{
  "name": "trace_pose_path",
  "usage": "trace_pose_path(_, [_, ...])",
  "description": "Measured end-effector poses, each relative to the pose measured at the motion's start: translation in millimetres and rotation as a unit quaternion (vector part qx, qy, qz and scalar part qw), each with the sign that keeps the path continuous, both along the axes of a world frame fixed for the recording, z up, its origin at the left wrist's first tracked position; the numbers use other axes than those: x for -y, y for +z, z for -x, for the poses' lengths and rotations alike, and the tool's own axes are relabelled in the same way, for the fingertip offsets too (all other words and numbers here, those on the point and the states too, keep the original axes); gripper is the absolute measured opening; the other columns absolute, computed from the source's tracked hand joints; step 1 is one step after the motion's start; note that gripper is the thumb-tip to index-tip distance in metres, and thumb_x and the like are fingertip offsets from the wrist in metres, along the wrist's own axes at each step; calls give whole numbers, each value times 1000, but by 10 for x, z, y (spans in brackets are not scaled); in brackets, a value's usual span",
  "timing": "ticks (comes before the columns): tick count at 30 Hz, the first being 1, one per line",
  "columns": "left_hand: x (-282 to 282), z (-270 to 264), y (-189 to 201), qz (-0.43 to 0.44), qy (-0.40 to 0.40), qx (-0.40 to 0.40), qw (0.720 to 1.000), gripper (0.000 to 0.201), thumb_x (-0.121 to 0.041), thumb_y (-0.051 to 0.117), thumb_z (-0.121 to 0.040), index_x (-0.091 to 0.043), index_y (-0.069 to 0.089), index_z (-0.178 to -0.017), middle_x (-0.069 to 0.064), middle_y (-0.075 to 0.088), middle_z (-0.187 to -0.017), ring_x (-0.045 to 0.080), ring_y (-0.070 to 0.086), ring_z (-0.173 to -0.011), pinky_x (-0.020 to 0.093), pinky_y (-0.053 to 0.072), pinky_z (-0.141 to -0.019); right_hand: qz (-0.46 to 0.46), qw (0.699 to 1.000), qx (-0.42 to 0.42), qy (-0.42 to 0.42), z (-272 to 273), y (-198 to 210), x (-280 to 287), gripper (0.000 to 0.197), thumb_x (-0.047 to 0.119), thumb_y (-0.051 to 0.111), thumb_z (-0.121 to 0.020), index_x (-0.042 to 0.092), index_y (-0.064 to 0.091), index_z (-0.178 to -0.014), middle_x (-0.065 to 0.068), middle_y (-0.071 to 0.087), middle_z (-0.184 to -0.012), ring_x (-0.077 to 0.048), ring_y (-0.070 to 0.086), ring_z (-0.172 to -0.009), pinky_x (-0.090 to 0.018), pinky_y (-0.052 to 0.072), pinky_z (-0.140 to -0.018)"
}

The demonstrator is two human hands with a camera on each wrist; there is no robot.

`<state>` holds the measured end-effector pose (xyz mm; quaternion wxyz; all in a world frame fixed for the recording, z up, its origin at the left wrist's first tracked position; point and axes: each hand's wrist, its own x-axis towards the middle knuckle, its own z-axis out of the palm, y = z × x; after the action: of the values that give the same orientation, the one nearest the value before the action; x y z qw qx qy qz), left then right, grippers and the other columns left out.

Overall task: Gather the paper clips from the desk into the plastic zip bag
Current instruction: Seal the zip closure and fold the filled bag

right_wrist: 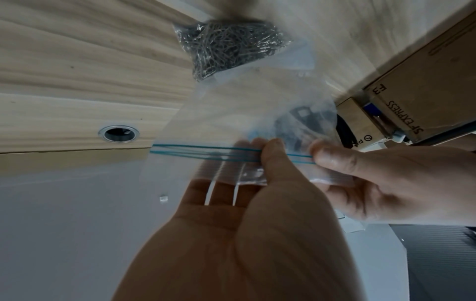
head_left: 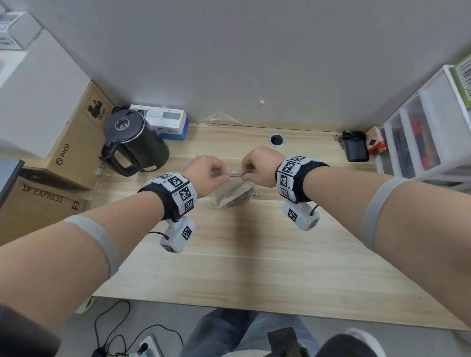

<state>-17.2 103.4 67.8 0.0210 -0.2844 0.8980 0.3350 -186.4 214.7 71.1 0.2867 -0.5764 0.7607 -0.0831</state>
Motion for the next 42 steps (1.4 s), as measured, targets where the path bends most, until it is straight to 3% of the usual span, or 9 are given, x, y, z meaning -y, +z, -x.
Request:
trace_pose_path(6, [24,32,-3,4,16,-3,1000,17,-29,78,-80,-18,75,-92,-5,69,-86,14,62,-84,30,51,-81,-2,1000,-3,15,-52,39,80,11,26,65,-83,22,74,-87,8,66,-76,-19,63,-77,-30,53,-68])
trace_pose_path(12, [33,79,5,17,15,-5,1000,5,-19,73,-84,-17,76,-80,-4,68,-77,19,62,-82,35,52,-82,3,1000,12,11,-27,26,88,15,30,67,-82,20,73,-92,3,71,-87,-20,65,-81,-33,56,-72])
trace_pose_path(19, [64,79,-32,8,9,-19,1000,7,-17,72,-84,-12,76,-80,-4,69,-76,19,64,-81,34,53,-82,15,1000,1,3,22,-8,58,12,27,66,-87,20,74,-92,2,72,-87,-20,65,-85,-34,55,-76])
trace_pose_path(24, [125,69,-28,-3,13,-23,1000,6,-19,74,-85,-15,75,-81,-6,68,-78,16,63,-82,29,51,-82,16,999,34,-18,102,-37,44,12,30,69,-84,22,73,-91,3,71,-89,-19,66,-84,-37,56,-78])
trace_pose_path(27, [153,62,-34,-5,18,-22,1000,7,-22,74,-85,-15,75,-83,-5,69,-81,14,63,-84,25,47,-80,33,997,55,-39,144,-34,17,8,28,70,-85,23,75,-89,3,72,-84,-17,67,-81,-33,56,-76])
trace_pose_path(33, [167,94,-44,-4,16,0,1000,3,-21,71,-81,-19,73,-81,-6,66,-75,16,62,-78,30,53,-75,48,997,48,-32,105,-39,63,10,25,70,-85,18,76,-89,0,72,-82,-20,66,-79,-33,55,-73])
trace_pose_path(37, [185,109,-32,-9,15,0,1000,6,-21,71,-84,-17,75,-82,-7,68,-79,12,61,-79,25,48,-75,38,997,61,-28,133,-66,72,14,28,71,-82,20,74,-94,3,72,-89,-18,66,-84,-36,56,-79])
trace_pose_path(42, [167,133,-35,-12,20,-14,1000,10,-17,73,-82,-22,73,-73,-12,63,-69,0,55,-69,11,39,-65,44,994,92,-30,124,-86,93,8,31,74,-81,27,71,-87,7,72,-87,-13,66,-84,-33,55,-80])
